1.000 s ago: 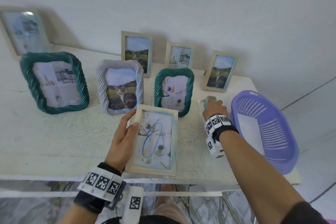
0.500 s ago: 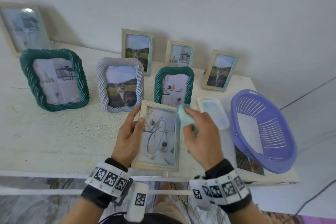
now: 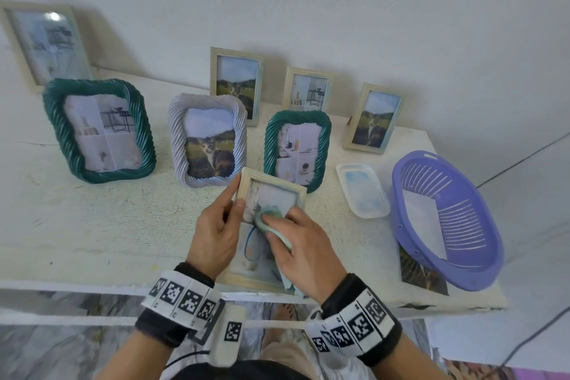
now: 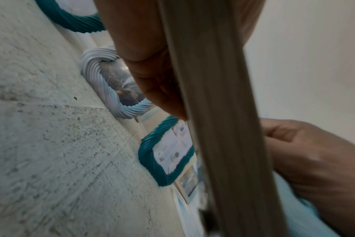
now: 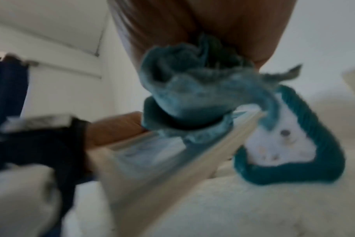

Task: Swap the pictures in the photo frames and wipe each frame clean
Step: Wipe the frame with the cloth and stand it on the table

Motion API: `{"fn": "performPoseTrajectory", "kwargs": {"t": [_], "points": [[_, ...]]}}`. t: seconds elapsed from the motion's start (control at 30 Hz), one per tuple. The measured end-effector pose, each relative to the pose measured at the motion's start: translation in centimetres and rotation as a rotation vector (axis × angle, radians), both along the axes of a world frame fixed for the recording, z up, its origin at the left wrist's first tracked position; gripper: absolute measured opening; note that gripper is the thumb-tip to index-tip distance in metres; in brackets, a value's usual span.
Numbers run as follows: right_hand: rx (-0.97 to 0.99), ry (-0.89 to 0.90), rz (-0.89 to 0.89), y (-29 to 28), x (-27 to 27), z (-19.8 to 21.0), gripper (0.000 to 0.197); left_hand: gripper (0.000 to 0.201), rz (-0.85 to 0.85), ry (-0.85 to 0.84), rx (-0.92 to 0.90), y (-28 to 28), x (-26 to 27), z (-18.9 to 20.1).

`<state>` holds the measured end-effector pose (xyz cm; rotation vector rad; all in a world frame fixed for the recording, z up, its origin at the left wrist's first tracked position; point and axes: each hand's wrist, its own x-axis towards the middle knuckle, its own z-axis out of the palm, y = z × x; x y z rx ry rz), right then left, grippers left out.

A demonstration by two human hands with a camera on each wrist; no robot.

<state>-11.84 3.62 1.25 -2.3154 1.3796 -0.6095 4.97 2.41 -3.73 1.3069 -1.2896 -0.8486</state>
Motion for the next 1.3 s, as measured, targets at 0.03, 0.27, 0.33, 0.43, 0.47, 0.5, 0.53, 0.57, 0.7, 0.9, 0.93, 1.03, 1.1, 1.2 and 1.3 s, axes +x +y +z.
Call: {"fn": "performPoseTrajectory", "kwargs": {"t": [0.03,0.27,0.33,0.43,0.47,0.5,0.53,0.57,0.7,0.9,0.93,1.03,1.1,1.2,1.3], "points": [[-0.013,0.055,0.006,-0.2,-0.4,0.2,0.028,0.045,-0.004,0.004,-0.009,0.2,0.0,0.1],[-0.107,0.101,-0.086,-1.4,0.5,0.6,0.023,0.045,0.014,0.007,-0.013,0.3,-0.5,0.0],[-0.051,0.084,0.034,0.0,1.0,0.7,0.022,0.047,0.014,0.022,-0.005,0.4,-0.1,0.1],[-0.034,0.183,0.106,-0.2,0.6,0.9,0.025,0.045,0.018,-0.002,-0.006,0.8,-0.1,-0.1],[-0.054,0.22,0.077,-0.9,0.4,0.9,0.025,0.046,0.024,-0.007,-0.003,0.9,-0.2,-0.1],[-0.078,0.237,0.023,-1.6,0.2,0.9,0.025,0.047,0.029,-0.011,0.0,0.9,-0.4,-0.1],[-0.095,0.23,-0.037,-2.2,0.2,0.9,0.024,0.046,0.033,-0.018,0.0,0.8,-0.5,-0.1],[-0.098,0.207,-0.078,-2.4,0.4,1.0,0.023,0.045,0.037,-0.015,0.0,0.7,-0.6,-0.1],[-0.034,0.145,0.083,-0.2,1.6,1.0,0.02,0.048,0.031,0.019,0.008,0.2,0.1,0.2],[-0.081,0.289,-0.031,-2.2,-0.7,1.2,0.019,0.046,0.031,-0.009,-0.036,1.0,0.0,0.0],[-0.095,0.297,-0.097,-2.8,-0.8,1.2,0.02,0.047,0.031,0.004,-0.033,1.0,-0.1,0.1],[-0.049,0.244,-0.095,-1.7,-0.3,0.6,0.026,0.046,0.021,0.04,-0.022,0.8,0.2,0.1],[0.01,0.217,-0.013,0.4,0.0,0.0,0.031,0.045,0.043,0.027,-0.02,0.6,0.7,0.1],[0.019,0.235,0.026,2.3,-0.3,-0.2,0.036,0.045,0.097,-0.019,0.008,0.5,1.0,0.1],[-0.046,0.27,-0.052,0.4,-0.4,0.6,0.036,0.046,0.071,-0.006,0.0,0.4,0.7,0.5]]}}
